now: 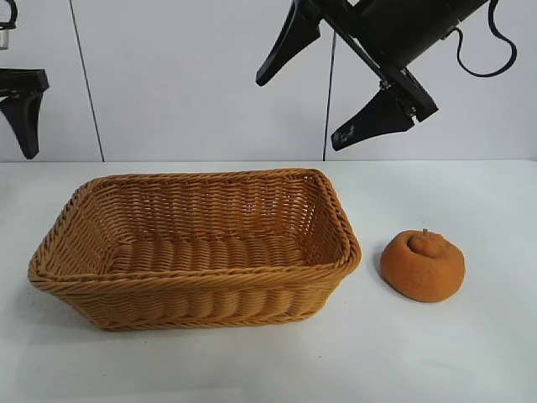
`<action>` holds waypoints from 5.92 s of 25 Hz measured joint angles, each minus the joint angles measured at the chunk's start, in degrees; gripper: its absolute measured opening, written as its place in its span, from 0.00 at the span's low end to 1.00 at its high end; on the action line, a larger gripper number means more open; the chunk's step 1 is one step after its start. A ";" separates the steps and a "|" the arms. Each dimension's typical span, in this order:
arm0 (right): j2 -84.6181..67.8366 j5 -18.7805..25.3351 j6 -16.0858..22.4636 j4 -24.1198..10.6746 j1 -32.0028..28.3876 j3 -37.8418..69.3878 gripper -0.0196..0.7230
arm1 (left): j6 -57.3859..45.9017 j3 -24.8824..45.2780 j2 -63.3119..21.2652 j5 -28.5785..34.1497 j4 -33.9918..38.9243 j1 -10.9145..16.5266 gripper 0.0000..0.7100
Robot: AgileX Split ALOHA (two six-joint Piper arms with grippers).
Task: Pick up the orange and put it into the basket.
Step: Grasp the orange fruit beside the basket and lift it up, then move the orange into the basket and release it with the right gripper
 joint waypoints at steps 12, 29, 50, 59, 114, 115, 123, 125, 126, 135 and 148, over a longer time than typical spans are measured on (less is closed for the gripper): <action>0.00 0.00 0.00 -0.16 0.00 0.00 0.96 | 0.17 3.09 -15.75 0.07 -0.06 0.00 0.91; 0.00 0.00 0.00 -0.21 0.00 0.00 0.96 | 2.75 47.90 -63.21 0.33 4.06 0.00 0.91; 0.00 -0.12 0.00 -0.21 0.00 0.00 0.96 | 2.70 71.11 -101.47 -8.40 0.85 0.00 0.91; 0.00 -0.12 0.00 -0.21 0.00 0.00 0.96 | 2.70 71.11 -112.40 -8.58 0.82 0.00 0.91; 22.06 11.29 16.73 -37.10 -6.58 -11.18 0.51 | 2.70 71.18 -118.65 -8.74 0.82 0.00 0.91; 22.06 11.37 16.73 -37.15 -6.58 -11.18 0.42 | 2.70 71.18 -118.65 -8.74 0.82 0.00 0.91; 20.99 12.43 16.31 -37.28 -6.58 -11.25 0.02 | 2.70 71.18 -118.65 -8.74 0.82 0.00 0.91; 19.68 12.79 15.93 -37.28 -6.58 -11.25 0.02 | 2.70 71.18 -118.65 -8.74 0.82 0.00 0.91; 18.68 12.83 15.86 -37.28 -6.58 -11.25 0.02 | 2.70 71.18 -118.65 -8.74 0.82 0.00 0.91; 5.52 14.10 15.74 -37.27 -6.58 -11.41 0.02 | 2.70 71.18 -118.65 -8.74 0.82 0.00 0.91; 0.99 9.54 14.99 -30.05 1.99 -11.41 0.02 | 2.70 71.18 -118.65 -8.74 0.82 0.00 0.91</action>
